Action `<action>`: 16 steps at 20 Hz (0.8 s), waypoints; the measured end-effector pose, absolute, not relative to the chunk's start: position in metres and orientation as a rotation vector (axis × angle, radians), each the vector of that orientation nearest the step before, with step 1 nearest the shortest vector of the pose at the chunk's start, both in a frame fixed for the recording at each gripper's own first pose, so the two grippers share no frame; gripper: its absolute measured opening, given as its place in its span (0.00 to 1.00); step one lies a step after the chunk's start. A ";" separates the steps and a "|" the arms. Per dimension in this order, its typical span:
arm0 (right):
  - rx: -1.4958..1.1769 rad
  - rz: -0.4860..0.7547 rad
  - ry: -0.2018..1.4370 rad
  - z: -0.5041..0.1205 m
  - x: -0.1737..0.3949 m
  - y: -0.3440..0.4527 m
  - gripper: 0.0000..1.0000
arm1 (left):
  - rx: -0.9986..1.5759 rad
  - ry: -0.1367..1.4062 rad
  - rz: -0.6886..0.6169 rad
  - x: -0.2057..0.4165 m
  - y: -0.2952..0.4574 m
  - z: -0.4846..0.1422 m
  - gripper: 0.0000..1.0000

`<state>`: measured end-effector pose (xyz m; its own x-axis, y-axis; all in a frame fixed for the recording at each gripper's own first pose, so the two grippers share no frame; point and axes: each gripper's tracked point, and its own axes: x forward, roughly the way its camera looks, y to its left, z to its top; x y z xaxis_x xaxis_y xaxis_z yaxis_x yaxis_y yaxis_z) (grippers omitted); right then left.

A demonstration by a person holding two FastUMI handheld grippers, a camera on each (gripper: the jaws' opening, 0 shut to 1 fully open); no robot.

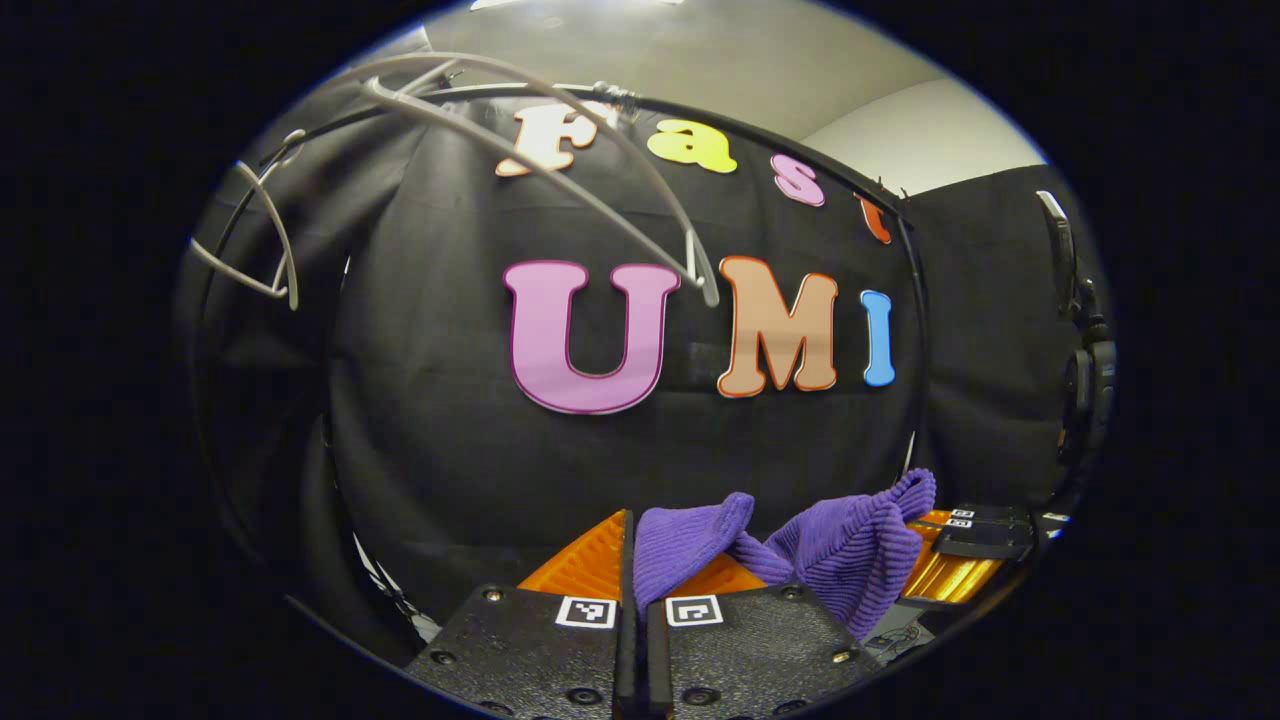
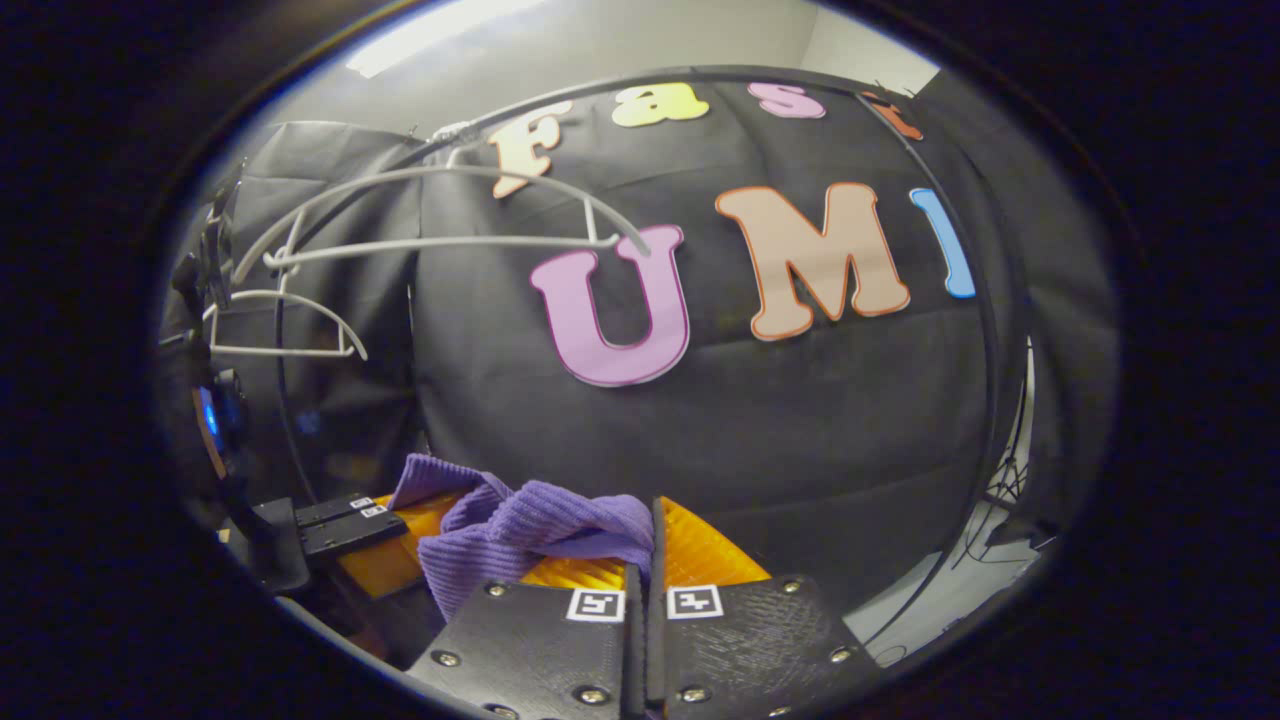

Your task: Grasp the clothes on the hanger with both hands and then place them into the laundry hamper below.

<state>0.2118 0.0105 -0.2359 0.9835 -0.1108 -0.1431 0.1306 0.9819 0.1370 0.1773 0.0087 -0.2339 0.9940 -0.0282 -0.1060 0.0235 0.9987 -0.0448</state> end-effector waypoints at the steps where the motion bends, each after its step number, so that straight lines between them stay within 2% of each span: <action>1: 0.151 -0.130 0.166 -0.255 0.215 0.008 0.01 | -0.036 0.117 -0.017 0.179 0.011 -0.249 0.04; 12: 0.161 -0.207 0.480 -0.437 0.211 -0.014 0.02 | -0.072 0.321 0.046 0.173 0.039 -0.407 0.06; 16: 0.153 -0.213 0.602 -0.486 0.201 -0.010 0.03 | -0.095 0.461 0.074 0.158 0.050 -0.474 0.07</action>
